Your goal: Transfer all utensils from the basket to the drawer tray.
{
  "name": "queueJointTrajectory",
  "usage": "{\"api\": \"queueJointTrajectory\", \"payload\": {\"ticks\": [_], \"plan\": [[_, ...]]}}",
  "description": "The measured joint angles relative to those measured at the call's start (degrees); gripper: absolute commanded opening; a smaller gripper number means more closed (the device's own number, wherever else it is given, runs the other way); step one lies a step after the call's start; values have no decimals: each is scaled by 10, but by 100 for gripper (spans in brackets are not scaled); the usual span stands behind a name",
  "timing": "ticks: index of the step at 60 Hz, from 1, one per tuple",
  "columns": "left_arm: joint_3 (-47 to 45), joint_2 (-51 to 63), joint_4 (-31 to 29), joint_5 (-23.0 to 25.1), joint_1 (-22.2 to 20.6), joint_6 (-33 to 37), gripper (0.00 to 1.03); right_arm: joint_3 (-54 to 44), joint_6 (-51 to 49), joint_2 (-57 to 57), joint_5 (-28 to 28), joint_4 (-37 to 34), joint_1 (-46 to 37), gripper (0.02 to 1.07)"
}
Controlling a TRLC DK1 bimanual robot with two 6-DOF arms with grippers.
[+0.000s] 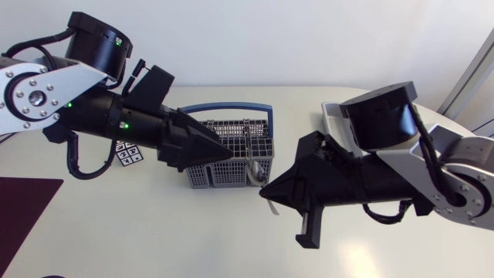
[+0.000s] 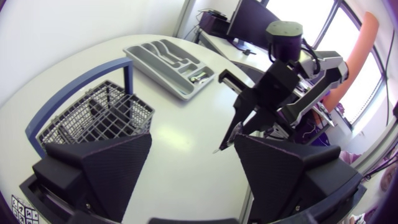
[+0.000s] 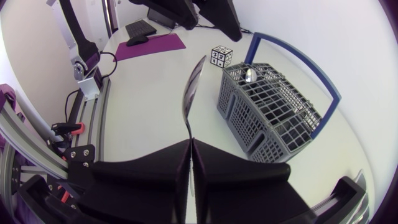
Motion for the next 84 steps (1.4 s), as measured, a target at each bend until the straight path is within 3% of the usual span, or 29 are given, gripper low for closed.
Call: {"api": "queueJointTrajectory", "payload": {"ticks": [18, 30, 43, 58, 72, 84], "plan": [[0, 0, 37, -200, 0, -23, 99, -25, -23, -23, 61, -5, -64, 8], [-8, -4, 55, -301, 0, -24, 99, -45, -61, -62, 89, -16, -129, 8], [-11, -7, 61, -357, 3, -25, 99, -64, -119, -108, 99, -26, -215, 8], [-13, -8, 69, -403, 27, -25, 99, -84, -226, -128, 79, -25, -376, 8], [-21, -11, 77, -405, 62, -25, 99, -103, -324, -99, 54, 50, -505, 8], [-29, -12, 82, -405, 73, -25, 99, -115, -381, 4, 40, 145, -586, 8]]}}
